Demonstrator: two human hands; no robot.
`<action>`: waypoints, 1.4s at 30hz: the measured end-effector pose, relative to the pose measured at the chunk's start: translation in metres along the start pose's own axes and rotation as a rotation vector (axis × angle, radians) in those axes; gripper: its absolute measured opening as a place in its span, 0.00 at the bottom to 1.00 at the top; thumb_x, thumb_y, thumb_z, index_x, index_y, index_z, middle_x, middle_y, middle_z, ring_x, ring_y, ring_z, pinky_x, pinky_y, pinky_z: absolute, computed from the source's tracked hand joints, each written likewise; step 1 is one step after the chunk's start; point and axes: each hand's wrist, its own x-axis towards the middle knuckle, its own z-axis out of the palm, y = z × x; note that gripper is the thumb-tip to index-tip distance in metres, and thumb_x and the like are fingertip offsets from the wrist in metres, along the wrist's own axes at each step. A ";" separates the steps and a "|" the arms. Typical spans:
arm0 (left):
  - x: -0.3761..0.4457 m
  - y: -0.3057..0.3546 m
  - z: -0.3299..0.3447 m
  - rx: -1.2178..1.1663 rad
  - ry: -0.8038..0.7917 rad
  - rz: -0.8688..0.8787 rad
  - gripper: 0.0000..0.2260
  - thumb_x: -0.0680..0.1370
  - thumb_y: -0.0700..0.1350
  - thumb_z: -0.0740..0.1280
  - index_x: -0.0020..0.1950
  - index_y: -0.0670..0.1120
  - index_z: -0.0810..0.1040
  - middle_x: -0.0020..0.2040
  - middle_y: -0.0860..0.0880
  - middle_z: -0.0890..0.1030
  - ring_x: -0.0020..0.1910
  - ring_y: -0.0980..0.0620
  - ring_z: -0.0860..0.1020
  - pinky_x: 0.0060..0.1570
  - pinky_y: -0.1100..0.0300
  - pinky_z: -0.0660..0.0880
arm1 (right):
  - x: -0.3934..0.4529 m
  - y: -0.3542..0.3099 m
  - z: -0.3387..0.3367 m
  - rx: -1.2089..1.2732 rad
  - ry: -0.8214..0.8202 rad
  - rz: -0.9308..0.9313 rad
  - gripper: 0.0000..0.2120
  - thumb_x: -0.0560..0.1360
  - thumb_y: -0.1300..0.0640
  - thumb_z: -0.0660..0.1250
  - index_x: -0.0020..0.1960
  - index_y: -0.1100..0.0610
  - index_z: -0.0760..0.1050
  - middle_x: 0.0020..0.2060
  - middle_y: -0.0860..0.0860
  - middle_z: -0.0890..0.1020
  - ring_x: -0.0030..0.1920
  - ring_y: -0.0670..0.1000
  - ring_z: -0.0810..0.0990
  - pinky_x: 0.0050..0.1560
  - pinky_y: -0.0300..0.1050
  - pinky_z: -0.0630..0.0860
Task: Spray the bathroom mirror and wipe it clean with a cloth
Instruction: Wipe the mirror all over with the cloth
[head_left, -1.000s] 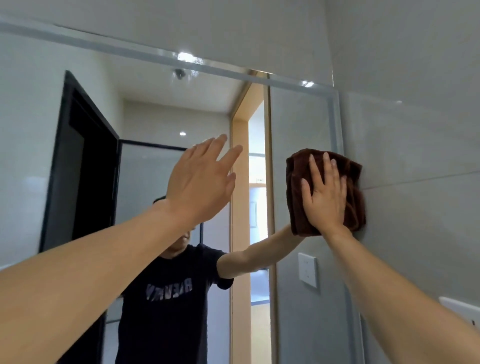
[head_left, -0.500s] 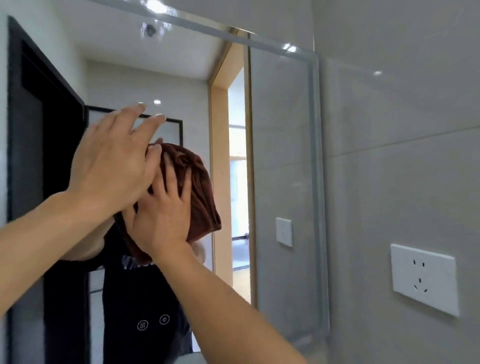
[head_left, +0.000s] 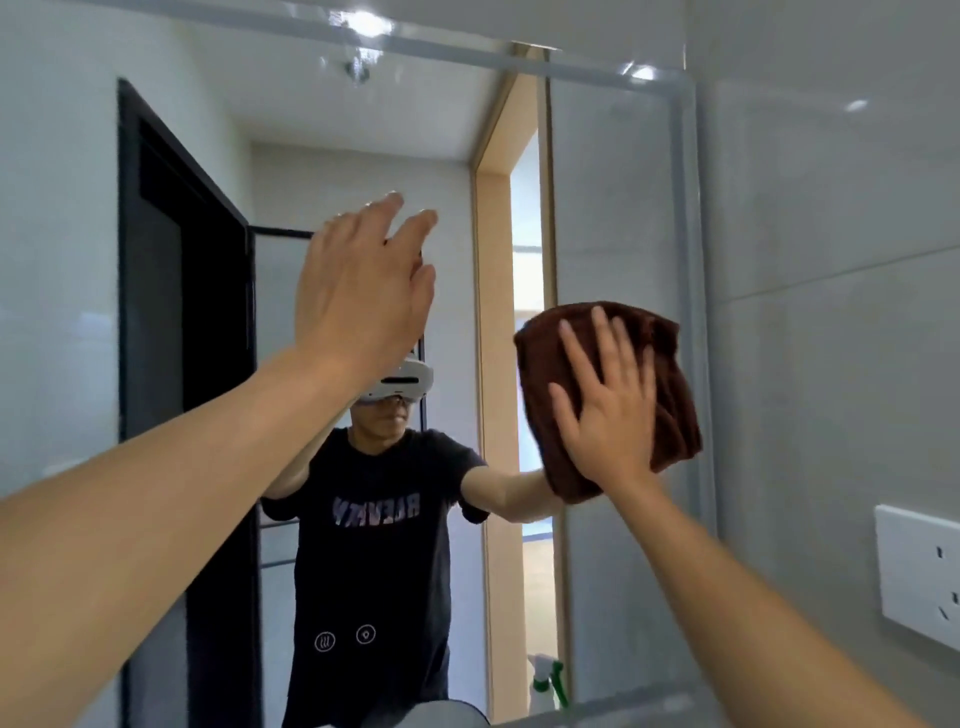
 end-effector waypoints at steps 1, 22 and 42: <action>-0.005 0.004 0.002 0.006 -0.016 0.023 0.22 0.82 0.50 0.60 0.75 0.49 0.67 0.75 0.43 0.69 0.71 0.42 0.68 0.71 0.45 0.63 | -0.005 0.023 0.000 -0.006 -0.002 0.047 0.30 0.80 0.42 0.53 0.80 0.45 0.53 0.81 0.51 0.52 0.80 0.54 0.49 0.76 0.64 0.52; -0.190 -0.112 -0.044 0.080 -0.213 -0.299 0.24 0.81 0.51 0.61 0.77 0.50 0.64 0.77 0.44 0.64 0.74 0.44 0.66 0.73 0.45 0.64 | -0.060 -0.184 0.009 0.074 -0.003 0.007 0.29 0.80 0.41 0.54 0.80 0.45 0.56 0.80 0.54 0.55 0.80 0.57 0.52 0.76 0.64 0.51; -0.231 -0.047 -0.021 -0.012 -0.182 -0.239 0.24 0.80 0.50 0.64 0.76 0.50 0.66 0.79 0.44 0.61 0.79 0.43 0.58 0.78 0.41 0.48 | -0.128 -0.034 0.016 0.035 -0.010 -0.126 0.30 0.79 0.45 0.59 0.79 0.50 0.61 0.79 0.57 0.58 0.79 0.58 0.55 0.76 0.65 0.53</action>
